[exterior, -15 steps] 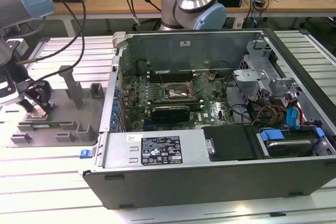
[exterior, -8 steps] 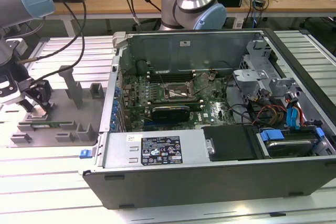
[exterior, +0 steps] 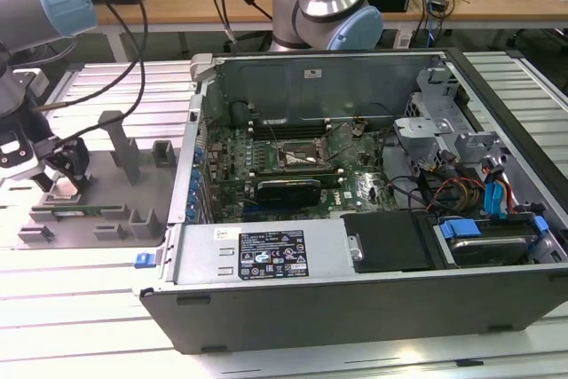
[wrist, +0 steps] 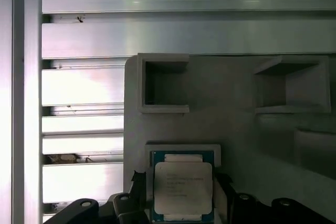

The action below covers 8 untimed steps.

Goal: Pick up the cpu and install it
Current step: 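Pick up the cpu and move it towards the insertion slot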

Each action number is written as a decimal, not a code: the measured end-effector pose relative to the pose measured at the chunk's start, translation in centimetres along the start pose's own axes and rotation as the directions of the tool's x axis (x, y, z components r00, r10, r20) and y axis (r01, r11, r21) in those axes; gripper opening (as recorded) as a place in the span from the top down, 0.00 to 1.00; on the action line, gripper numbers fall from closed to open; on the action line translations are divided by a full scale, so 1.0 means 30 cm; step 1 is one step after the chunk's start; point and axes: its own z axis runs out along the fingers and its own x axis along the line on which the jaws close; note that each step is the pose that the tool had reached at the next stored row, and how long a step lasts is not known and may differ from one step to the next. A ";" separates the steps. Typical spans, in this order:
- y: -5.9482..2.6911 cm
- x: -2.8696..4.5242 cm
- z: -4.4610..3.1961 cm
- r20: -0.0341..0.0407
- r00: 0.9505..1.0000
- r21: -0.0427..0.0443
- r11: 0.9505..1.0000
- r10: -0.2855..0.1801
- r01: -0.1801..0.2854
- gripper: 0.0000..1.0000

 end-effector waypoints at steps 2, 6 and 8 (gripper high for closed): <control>0.001 -0.003 0.000 -0.003 1.000 0.001 1.000 0.000 0.000 0.38; 0.002 -0.009 0.002 -0.007 1.000 0.006 1.000 -0.001 0.001 0.38; 0.003 -0.012 0.004 -0.012 1.000 0.008 1.000 -0.004 0.004 0.38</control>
